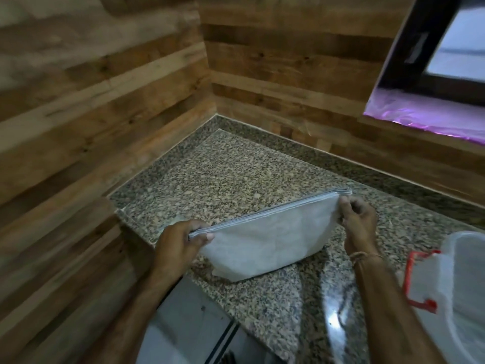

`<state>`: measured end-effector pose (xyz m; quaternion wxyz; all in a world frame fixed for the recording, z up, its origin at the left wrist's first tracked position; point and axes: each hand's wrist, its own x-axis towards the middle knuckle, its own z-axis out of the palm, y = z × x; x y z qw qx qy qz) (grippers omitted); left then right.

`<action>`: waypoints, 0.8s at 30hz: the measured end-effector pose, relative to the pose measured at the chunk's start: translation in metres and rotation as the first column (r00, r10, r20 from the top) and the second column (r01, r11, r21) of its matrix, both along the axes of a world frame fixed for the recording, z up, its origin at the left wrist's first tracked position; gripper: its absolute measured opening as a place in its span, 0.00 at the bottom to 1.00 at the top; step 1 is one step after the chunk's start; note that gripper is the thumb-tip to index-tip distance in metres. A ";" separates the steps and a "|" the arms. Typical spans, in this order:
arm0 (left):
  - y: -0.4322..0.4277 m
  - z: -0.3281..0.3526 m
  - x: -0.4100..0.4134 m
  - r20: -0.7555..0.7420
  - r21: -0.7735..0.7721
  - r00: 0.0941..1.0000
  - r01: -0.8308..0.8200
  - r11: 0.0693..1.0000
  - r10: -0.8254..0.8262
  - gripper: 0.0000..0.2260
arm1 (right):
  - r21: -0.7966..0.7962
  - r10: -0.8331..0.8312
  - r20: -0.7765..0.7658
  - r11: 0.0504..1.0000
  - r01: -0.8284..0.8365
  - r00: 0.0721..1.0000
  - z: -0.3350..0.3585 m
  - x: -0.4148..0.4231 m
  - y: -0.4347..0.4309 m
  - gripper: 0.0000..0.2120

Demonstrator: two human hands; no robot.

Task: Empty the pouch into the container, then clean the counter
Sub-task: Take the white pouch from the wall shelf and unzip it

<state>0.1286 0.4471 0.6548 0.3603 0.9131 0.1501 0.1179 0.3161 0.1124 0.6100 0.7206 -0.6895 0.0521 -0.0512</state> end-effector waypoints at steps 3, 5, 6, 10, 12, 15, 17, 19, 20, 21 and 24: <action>0.002 -0.012 -0.006 0.038 -0.131 0.997 -0.065 0.989 0.070 0.08 | 0.033 0.002 -0.009 0.999 -0.001 1.000 -0.004 -0.008 -0.005 0.08; 0.001 -0.021 -0.011 0.016 -0.261 0.993 -0.109 0.959 0.118 0.11 | 0.044 0.080 -0.073 0.996 -0.077 0.994 -0.005 -0.014 -0.009 0.05; -0.001 -0.026 -0.014 0.007 -0.273 0.991 -0.126 0.954 0.133 0.16 | 0.026 0.101 -0.103 0.995 -0.099 0.990 -0.004 -0.016 -0.011 0.05; -0.014 -0.038 -0.026 0.048 -0.257 0.978 -0.186 0.948 0.205 0.22 | -0.087 0.110 -0.095 0.989 -0.119 0.989 0.000 -0.019 -0.019 0.09; -0.020 -0.034 -0.028 0.032 -0.378 0.982 -0.161 0.912 0.187 0.18 | -0.099 0.137 -0.088 0.984 -0.146 0.987 0.000 -0.019 -0.022 0.14; -0.024 -0.027 -0.028 -0.055 -0.628 0.980 -0.184 0.756 0.193 0.11 | -0.031 0.154 -0.149 0.987 -0.160 0.977 0.004 -0.022 -0.023 0.15; -0.025 -0.022 -0.029 -0.115 -0.772 0.976 -0.205 0.602 0.186 0.07 | 0.073 0.190 -0.198 0.981 -0.179 0.961 0.006 -0.025 -0.020 0.12; -0.027 -0.019 -0.029 -0.140 -0.877 0.971 -0.212 0.432 0.191 0.09 | 0.179 0.200 -0.247 0.971 -0.158 0.948 0.006 -0.026 -0.018 0.16; -0.026 -0.018 -0.028 -0.157 -0.910 0.967 -0.221 0.351 0.200 0.15 | 0.220 0.197 -0.295 0.966 -0.134 0.935 0.007 -0.025 -0.019 0.21; -0.025 -0.017 -0.027 -0.187 -0.929 0.958 -0.244 0.280 0.216 0.18 | 0.253 0.199 -0.352 0.961 -0.112 0.914 0.007 -0.022 -0.020 0.27; -0.026 -0.007 -0.019 -0.277 -0.940 0.931 -0.314 0.134 0.236 0.11 | 0.278 0.230 -0.488 0.955 -0.100 0.842 0.013 -0.015 -0.021 0.30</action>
